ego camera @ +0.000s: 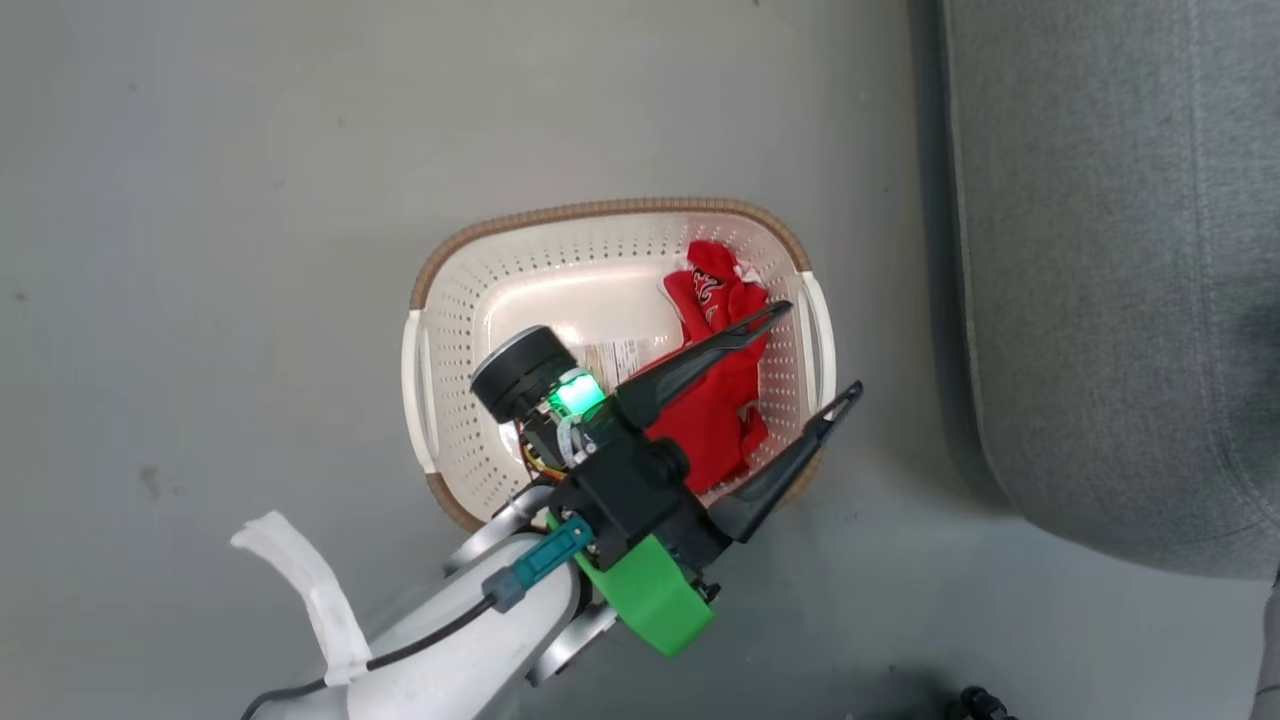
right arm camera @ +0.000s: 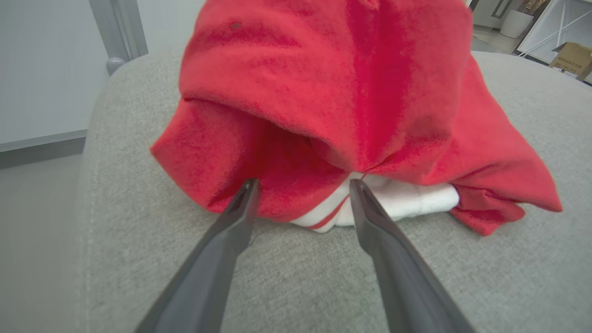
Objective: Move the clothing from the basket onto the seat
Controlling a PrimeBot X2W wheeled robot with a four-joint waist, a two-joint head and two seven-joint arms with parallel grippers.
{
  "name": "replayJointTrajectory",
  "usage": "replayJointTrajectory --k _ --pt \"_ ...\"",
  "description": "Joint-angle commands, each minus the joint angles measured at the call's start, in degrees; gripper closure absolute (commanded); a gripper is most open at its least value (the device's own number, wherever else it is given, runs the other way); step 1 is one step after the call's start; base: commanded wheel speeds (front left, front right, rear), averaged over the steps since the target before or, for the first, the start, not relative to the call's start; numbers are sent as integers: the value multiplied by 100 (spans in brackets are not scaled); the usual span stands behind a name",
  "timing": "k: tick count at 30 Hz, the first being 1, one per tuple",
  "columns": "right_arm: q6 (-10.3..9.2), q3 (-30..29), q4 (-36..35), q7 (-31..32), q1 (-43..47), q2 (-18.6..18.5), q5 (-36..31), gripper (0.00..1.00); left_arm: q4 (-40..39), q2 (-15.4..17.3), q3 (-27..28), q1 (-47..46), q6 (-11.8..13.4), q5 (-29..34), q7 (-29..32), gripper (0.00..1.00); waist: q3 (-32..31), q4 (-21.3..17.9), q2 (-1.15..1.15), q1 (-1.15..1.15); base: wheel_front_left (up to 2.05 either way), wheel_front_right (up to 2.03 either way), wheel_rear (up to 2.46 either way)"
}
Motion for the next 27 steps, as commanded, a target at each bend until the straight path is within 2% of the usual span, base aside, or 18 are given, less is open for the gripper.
replayJointTrajectory --k 1,7,13,21,27 --pt "-4 -19 -170 -13 233 170 -49 0 35 -5 121 225 59 -36 -2 0 -1105 118 0 0 0 0 0" --pt "-3 265 -613 -16 1007 628 -44 0 208 -143 820 974 326 -123 -3 0 -1892 199 0 0 0 0 0" --pt "-4 1426 -780 -17 1717 698 348 0 443 -405 1778 1872 636 -251 -2 0 -2672 331 0 0 0 0 0" --pt "-4 3075 -1205 -18 2560 617 1075 0 390 -632 3054 2884 789 -36 -2 0 -3514 398 0 0 0 0 0" --pt "-4 3814 -1660 -18 3138 526 1390 0 99 -799 3838 3534 677 305 -2 0 -3867 408 0 0 0 0 0"
